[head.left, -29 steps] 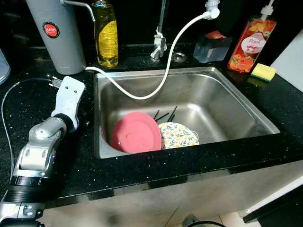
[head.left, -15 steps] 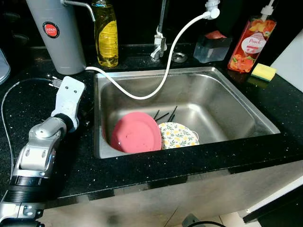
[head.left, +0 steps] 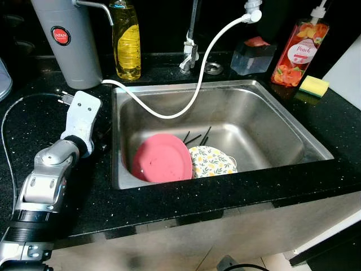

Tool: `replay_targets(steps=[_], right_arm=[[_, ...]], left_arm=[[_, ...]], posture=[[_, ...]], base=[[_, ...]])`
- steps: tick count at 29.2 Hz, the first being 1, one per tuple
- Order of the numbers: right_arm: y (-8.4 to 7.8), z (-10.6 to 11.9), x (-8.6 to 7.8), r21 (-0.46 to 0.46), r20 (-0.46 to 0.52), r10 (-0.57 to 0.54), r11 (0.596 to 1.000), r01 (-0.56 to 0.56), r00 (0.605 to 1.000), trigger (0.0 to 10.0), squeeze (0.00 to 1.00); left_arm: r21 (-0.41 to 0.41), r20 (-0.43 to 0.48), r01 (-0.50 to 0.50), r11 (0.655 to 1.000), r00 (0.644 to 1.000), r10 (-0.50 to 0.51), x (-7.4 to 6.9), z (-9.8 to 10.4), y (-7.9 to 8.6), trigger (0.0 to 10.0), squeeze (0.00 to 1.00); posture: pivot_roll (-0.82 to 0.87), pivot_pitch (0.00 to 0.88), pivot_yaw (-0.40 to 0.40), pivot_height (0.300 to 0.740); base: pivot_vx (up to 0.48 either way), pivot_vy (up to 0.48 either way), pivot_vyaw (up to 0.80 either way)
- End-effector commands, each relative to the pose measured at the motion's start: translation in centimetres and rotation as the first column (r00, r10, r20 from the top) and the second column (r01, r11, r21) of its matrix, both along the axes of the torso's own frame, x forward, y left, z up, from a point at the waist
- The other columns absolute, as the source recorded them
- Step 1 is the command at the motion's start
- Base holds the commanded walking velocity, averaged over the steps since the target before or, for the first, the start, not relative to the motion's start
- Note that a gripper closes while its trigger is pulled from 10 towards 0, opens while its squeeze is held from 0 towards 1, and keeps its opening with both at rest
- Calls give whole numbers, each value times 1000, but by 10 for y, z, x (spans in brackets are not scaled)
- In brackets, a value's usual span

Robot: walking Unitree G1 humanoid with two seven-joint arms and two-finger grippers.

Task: Kitchen organization

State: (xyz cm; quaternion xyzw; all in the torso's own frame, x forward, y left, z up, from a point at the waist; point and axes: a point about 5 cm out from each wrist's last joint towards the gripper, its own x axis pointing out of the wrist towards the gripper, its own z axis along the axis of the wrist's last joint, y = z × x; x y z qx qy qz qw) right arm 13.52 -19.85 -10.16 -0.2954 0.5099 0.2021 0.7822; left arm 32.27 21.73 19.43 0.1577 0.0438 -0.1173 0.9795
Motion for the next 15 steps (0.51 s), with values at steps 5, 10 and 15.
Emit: replay_targets(steps=[5, 10, 15], right_arm=[[-2, 0, -1, -2, -3, -3, 1000, 3, 1000, 10000, 0], [-2, 0, -2, -1, -5, 0, 1000, 0, 1000, 10000, 0], [-1, -1, -2, 0, -6, 5, 1000, -5, 1000, 10000, 0]], left_arm=[[12, -15, -4, 1000, 1000, 4, 1, -3, 0, 10000, 0], [14, -19, -4, 1000, 1000, 4, 1, -3, 1, 10000, 0], [14, -23, -5, 1000, 1000, 5, 0, -3, 2, 10000, 0]], posture=[[111, 21, -36, 740], [114, 22, -32, 740], [119, 17, -30, 740]], base=[[0, 0, 0], [0, 0, 0], [0, 0, 0]])
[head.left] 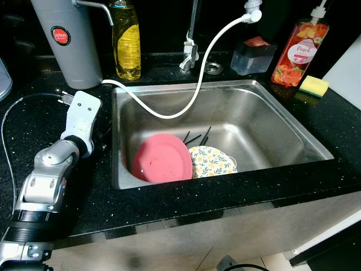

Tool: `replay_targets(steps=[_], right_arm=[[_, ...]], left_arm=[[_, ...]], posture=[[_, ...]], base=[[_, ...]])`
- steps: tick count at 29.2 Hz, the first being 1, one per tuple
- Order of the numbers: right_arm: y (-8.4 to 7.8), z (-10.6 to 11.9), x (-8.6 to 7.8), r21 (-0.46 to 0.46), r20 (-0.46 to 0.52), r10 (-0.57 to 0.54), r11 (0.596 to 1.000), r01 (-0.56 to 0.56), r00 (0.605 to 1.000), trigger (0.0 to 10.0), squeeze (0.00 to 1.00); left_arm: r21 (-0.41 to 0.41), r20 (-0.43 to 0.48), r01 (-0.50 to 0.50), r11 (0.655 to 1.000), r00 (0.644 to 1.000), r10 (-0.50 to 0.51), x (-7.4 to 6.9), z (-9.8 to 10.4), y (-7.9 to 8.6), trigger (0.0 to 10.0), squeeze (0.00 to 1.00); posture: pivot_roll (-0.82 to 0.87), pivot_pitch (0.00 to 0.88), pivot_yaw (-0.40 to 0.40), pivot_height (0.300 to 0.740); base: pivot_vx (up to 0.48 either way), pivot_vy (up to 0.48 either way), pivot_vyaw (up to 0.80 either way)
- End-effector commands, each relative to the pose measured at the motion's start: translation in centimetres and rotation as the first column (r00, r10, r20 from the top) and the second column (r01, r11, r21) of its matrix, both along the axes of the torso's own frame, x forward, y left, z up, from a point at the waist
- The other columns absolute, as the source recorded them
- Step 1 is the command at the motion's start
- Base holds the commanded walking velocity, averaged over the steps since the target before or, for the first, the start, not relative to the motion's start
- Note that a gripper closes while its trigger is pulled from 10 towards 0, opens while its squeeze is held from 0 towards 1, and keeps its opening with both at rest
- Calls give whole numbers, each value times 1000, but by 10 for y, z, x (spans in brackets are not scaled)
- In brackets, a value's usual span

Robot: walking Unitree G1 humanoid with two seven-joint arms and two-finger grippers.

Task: Kitchen organization

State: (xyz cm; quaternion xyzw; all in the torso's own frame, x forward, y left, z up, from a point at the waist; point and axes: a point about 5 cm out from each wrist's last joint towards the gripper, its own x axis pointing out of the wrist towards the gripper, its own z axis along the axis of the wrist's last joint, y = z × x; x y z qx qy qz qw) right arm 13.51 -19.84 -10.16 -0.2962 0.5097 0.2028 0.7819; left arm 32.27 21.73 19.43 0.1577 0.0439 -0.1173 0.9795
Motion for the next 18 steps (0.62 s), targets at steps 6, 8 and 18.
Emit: replay_targets(steps=[6, 8, 18], right_arm=[[1, -1, -2, -1, -6, 15, 1000, -15, 1000, 10000, 0], [1, -1, -2, -1, -6, 17, 1000, -17, 1000, 10000, 0], [2, -1, -3, 1, -8, 16, 1000, -16, 1000, 10000, 0]], left_arm=[[14, -28, -6, 1000, 1000, 7, 0, -4, 3, 10000, 0], [14, -29, -7, 1000, 1000, 7, 0, -5, 3, 10000, 0], [12, -31, -7, 1000, 999, 7, -1, -5, 3, 10000, 0]], posture=[[123, 14, -27, 740], [123, 12, -28, 740], [125, 15, -28, 740]], base=[[0, 0, 0], [0, 0, 0], [0, 0, 0]])
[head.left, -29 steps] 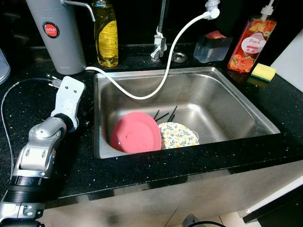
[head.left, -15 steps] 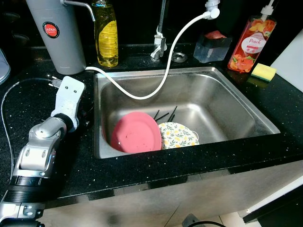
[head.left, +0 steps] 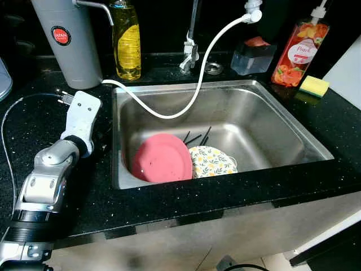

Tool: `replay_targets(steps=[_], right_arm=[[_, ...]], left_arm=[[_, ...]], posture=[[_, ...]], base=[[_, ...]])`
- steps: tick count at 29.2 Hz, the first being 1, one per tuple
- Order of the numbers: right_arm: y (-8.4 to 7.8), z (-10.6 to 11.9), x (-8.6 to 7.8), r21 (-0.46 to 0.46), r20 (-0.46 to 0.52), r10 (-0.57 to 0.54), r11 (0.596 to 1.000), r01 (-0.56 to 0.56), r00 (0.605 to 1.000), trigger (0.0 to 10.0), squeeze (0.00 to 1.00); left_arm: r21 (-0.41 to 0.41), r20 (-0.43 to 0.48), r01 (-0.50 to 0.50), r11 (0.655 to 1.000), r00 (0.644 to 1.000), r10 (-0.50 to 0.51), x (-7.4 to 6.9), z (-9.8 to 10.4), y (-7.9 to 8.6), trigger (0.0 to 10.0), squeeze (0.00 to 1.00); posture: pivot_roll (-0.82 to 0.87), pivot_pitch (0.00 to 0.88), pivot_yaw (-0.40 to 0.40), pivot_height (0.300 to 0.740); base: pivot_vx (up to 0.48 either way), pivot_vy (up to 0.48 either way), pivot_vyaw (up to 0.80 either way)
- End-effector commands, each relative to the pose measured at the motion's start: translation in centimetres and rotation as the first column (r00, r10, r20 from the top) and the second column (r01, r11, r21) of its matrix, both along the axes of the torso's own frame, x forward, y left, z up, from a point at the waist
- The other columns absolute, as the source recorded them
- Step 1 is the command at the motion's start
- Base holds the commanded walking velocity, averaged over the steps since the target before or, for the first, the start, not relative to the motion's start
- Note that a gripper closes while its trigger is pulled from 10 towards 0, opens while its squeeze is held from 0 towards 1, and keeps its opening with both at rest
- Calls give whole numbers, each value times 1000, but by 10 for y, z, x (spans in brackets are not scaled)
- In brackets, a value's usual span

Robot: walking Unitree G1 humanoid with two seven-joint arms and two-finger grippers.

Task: Kitchen organization

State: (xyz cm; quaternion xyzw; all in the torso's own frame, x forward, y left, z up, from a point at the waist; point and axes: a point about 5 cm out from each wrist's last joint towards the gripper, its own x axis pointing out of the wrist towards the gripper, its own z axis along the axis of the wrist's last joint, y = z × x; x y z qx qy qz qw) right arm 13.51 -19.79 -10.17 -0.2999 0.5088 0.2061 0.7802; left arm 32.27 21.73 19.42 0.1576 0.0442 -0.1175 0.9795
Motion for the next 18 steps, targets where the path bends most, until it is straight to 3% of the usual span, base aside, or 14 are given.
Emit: replay_targets(steps=[1, 18], right_arm=[[1, -1, -3, 4, -7, 5, 1000, -5, 1000, 10000, 0], [0, 0, -1, 2, -3, -6, 1000, 6, 1000, 10000, 0]], left_arm=[[12, -30, -7, 1000, 1000, 8, -1, -5, 3, 10000, 0], [10, -29, -8, 1000, 1000, 9, 1, -4, 3, 10000, 0]], posture=[[125, 15, -28, 740], [119, 19, -28, 740]], base=[[0, 0, 0], [0, 0, 0]])
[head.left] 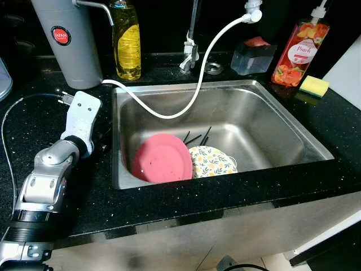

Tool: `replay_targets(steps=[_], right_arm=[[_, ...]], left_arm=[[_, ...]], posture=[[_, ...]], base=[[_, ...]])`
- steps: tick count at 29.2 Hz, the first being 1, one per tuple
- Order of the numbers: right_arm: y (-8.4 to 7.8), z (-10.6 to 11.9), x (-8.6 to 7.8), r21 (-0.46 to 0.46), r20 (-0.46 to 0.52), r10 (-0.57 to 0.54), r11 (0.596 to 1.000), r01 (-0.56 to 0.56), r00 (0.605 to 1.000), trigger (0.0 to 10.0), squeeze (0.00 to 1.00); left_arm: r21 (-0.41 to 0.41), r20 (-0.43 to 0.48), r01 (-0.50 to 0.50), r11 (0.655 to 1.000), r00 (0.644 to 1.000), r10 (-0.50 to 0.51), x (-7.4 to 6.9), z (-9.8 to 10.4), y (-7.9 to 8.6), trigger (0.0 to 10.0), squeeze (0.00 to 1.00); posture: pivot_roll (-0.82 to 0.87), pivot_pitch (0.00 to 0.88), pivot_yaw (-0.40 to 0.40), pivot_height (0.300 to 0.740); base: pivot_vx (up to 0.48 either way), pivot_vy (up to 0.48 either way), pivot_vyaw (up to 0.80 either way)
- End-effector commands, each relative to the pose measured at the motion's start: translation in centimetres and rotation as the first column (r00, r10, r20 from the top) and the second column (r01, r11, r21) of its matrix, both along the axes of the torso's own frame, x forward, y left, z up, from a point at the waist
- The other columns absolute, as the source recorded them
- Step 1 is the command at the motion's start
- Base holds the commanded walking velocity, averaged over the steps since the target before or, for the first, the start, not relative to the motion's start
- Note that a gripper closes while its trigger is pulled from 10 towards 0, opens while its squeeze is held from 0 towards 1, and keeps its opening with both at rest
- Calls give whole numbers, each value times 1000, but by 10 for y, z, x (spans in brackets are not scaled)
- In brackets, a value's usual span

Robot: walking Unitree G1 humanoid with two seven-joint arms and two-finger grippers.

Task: Kitchen organization

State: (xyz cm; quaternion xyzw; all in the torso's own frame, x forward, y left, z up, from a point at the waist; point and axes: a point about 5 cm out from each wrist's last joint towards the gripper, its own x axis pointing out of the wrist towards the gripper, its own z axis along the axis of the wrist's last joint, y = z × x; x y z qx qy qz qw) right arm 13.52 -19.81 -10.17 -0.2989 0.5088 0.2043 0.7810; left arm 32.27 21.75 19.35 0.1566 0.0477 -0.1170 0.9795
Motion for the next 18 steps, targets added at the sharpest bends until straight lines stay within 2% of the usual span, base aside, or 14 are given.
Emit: replay_targets(steps=[1, 18], right_arm=[[0, -1, -1, 1, -4, -3, 1000, 3, 1000, 10000, 0], [0, 0, 0, 0, 1, -8, 1000, 8, 1000, 10000, 0]], left_arm=[[11, -22, -6, 1000, 1000, 6, 1, -3, 3, 10000, 0], [13, -18, -9, 1000, 1000, 9, 3, -3, 3, 10000, 0]], posture=[[119, 19, -28, 740], [115, 12, -28, 740]], base=[[0, 0, 0], [0, 0, 0]])
